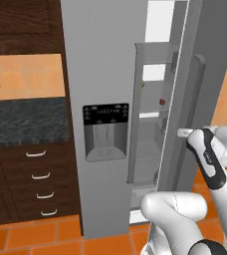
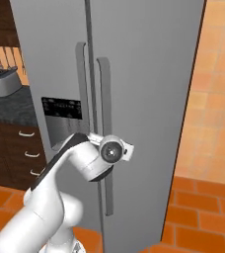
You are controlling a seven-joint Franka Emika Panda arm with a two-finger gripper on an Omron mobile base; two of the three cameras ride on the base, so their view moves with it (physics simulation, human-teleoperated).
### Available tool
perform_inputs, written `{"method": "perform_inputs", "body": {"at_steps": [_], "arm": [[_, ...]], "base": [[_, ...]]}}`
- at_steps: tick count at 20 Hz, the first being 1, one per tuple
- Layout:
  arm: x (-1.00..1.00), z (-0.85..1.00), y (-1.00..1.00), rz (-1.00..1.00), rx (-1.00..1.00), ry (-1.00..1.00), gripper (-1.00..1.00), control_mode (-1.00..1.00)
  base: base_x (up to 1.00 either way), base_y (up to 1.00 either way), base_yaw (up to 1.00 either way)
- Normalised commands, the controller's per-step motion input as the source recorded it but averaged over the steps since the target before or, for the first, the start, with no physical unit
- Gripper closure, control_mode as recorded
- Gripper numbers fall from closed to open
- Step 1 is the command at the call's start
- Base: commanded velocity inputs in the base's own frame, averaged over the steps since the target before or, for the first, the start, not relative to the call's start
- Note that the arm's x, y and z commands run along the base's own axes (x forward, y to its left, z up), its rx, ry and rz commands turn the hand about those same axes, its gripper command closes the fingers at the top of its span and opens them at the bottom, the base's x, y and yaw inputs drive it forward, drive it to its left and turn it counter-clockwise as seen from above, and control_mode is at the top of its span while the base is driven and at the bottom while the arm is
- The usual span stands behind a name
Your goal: Take the strawberry from the fridge and place it on top of the pancake, located on the dining counter.
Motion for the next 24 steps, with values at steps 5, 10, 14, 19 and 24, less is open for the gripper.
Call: {"method": "perform_inputs", "body": {"at_steps": [5,10,14,19,24], "arm": [[-0.51,-0.11,-1.0,0.0,0.14,-0.03,1.0,-1.0],[-0.31,-0.13,-1.0,0.0,0.19,-0.01,1.0,-1.0],[-0.09,-0.17,-1.0,0.0,0.19,-0.01,1.0,-1.0],[0.0,-0.17,-1.0,0.0,0.16,-0.01,1.0,-1.0],[0.02,-0.37,-1.0,0.0,0.09,-0.11,1.0,-1.0]], "base": [[0.0,0.0,0.0],[0.0,0.0,0.0],[0.0,0.0,0.0],[0.0,0.0,0.0],[0.0,0.0,0.0]]}}
